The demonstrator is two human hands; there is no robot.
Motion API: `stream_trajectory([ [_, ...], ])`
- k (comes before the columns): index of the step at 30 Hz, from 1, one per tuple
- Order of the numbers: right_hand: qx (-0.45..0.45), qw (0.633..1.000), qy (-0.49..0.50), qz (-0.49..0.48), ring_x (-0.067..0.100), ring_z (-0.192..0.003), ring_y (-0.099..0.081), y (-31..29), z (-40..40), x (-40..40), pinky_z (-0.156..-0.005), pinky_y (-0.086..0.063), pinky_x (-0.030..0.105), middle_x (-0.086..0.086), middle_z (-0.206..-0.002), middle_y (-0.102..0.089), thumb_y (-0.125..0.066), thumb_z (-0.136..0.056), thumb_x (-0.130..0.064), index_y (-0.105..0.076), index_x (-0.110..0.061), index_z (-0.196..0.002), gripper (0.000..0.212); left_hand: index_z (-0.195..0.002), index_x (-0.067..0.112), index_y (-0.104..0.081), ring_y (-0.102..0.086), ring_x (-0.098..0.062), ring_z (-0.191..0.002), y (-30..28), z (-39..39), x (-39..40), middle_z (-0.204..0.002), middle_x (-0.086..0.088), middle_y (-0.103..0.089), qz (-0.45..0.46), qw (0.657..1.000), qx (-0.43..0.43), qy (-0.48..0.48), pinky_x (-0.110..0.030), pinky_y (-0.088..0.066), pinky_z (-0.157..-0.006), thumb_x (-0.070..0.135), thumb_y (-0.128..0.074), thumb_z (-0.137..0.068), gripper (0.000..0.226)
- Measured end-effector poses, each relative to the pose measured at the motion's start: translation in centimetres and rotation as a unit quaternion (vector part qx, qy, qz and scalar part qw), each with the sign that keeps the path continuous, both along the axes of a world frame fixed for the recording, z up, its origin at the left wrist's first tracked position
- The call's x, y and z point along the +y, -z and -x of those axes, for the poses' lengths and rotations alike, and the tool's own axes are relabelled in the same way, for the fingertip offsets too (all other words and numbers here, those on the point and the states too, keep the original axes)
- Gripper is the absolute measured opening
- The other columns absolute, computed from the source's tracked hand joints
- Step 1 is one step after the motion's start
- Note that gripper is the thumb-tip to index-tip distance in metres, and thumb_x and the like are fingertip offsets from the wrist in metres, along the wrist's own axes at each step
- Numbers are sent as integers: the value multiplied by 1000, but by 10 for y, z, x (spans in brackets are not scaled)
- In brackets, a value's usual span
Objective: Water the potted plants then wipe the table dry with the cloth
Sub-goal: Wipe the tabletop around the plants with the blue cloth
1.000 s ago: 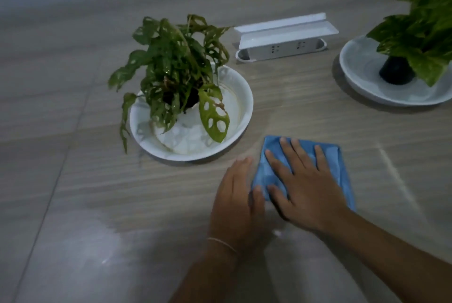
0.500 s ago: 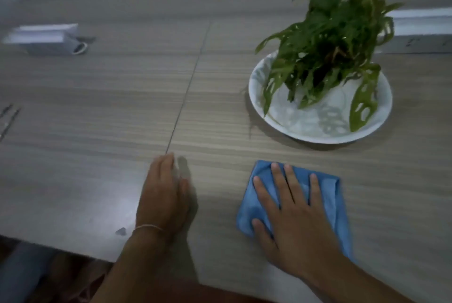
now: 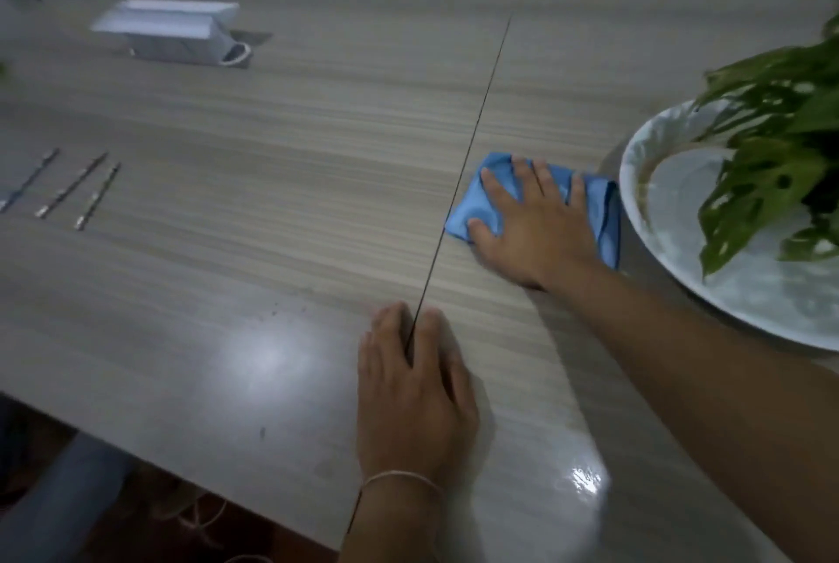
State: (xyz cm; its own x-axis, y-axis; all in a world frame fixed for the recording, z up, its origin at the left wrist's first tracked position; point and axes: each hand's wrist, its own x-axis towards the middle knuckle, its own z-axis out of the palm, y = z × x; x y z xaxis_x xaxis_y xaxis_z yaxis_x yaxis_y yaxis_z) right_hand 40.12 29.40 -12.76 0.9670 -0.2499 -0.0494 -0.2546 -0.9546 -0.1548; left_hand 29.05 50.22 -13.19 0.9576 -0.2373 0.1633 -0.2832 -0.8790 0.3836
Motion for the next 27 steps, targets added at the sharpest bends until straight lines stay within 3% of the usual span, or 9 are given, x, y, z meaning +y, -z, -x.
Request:
stream_trajectory([
  [6, 17, 1000, 12, 7, 27, -157, 2, -1, -73, -23, -121, 4, 64, 5, -171, -1, -17, -90, -70, -10, -38, -160, 78, -136, 19, -55, -33, -35, -146, 7, -1, -1, -150, -16, -42, -17, 1000, -5, 1, -50, -28, -118, 33, -51, -87, 52],
  [12, 42, 999, -24, 21, 28, -156, 7, -1, -68, -23, -120, 6, 65, 7, -171, 6, -21, -97, -64, -3, -37, -161, 71, -137, 21, -55, -32, -32, -147, 10, -2, -4, -150, -12, -43, -14, 1000, -10, -10, -49, -28, -118, 36, -48, -87, 53],
  [19, 11, 992, -121, 18, 28, -157, 7, -2, 21, 28, -121, 6, 64, 9, -171, 3, -13, -92, -67, -5, -34, -161, 77, -143, 13, -51, -39, -32, -143, 4, -5, 0, -147, -13, -48, 37, 999, -11, -14, -46, -30, -118, 31, -44, -84, 62],
  [23, -2, 977, -213, 6, 26, -157, 3, -4, 89, 43, -121, -1, 64, 8, -171, -3, -26, -93, -67, -14, -35, -161, 77, -137, 3, -55, -49, -35, -135, -6, -6, 5, -140, -17, -56, 190, 980, 30, -52, -46, -37, -115, 29, -34, -81, 65],
  [27, -9, 965, -260, -26, 27, -157, -5, -4, 164, 44, -120, -10, 64, 7, -170, -11, -40, -91, -66, -27, -35, -158, 76, -131, 1, -60, -55, -36, -128, -14, -3, 5, -134, -20, -60, 231, 971, 37, -55, -51, -43, -110, 34, -37, -85, 61],
])
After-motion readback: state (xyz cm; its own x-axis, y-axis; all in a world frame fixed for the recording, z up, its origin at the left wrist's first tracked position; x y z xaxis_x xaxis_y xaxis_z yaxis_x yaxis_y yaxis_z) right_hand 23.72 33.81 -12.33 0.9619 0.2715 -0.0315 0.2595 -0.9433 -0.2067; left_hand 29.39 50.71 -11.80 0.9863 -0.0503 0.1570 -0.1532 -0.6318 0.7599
